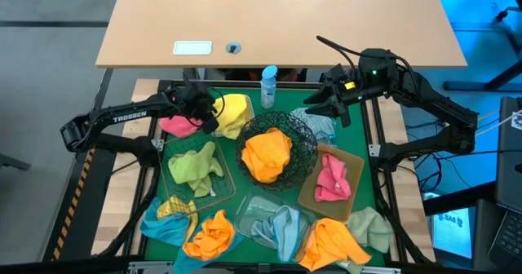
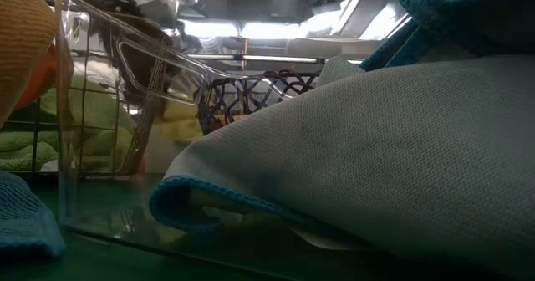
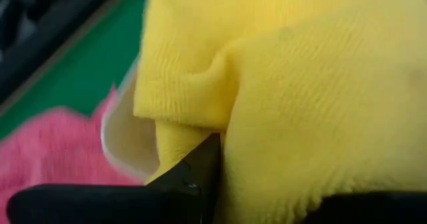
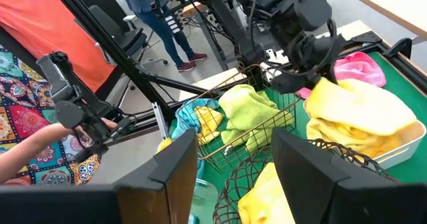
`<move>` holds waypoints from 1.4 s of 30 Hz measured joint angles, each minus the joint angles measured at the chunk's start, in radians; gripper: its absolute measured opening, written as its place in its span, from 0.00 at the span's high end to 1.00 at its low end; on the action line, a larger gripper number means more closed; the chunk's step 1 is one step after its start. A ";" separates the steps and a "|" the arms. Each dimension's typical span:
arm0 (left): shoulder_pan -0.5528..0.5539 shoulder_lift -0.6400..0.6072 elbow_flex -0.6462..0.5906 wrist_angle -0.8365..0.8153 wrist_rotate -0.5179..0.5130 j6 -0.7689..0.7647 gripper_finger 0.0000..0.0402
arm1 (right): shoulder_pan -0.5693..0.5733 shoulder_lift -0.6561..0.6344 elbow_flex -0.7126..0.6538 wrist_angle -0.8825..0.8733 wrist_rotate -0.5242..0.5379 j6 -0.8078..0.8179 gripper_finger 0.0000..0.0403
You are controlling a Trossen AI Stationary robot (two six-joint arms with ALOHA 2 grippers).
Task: Sort microfiber towel by color & place in baskets
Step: Put the yellow towel into the white bin
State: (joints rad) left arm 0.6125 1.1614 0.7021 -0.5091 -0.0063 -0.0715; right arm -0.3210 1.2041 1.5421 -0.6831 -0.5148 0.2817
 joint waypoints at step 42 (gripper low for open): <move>0.031 -0.006 0.220 -0.224 0.122 -0.061 0.46 | 0.000 0.000 0.000 -0.056 0.010 0.000 0.53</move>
State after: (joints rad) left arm 0.6432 1.1549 0.9218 -0.7336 0.1162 -0.1320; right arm -0.3212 1.2039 1.5421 -0.7391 -0.5049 0.2817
